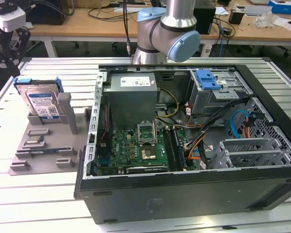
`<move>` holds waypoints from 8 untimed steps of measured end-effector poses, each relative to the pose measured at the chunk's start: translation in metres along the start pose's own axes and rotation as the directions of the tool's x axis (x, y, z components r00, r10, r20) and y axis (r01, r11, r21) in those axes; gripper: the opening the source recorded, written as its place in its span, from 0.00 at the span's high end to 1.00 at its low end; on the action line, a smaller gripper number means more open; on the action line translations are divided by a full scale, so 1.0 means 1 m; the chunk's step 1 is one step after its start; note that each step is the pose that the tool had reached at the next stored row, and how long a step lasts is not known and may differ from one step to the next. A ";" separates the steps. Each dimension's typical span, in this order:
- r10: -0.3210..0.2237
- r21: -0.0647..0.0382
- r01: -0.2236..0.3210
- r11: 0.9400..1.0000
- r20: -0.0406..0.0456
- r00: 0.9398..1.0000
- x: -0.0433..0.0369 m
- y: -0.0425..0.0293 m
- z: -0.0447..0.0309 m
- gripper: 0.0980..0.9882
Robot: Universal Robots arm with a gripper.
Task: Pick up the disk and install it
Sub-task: 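Pick up the disk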
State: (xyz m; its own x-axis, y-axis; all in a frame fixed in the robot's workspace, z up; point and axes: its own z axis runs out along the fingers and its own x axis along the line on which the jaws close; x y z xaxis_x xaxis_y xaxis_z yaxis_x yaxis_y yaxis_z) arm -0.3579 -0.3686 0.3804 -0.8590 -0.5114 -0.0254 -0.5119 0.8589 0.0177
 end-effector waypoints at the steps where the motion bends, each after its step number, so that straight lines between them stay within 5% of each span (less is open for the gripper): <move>1: -0.019 0.000 0.019 1.000 0.000 1.000 0.0000 0.0000 0.0000 1.00; 8: -0.162 -0.004 0.162 0.987 -0.003 0.987 0.0000 0.0000 0.0000 1.00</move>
State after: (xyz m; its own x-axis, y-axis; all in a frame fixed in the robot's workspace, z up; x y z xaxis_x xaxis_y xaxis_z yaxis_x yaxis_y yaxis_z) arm -0.3579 -0.3686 0.3804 -0.7648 -0.6438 -0.0253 -0.6442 0.7646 0.0177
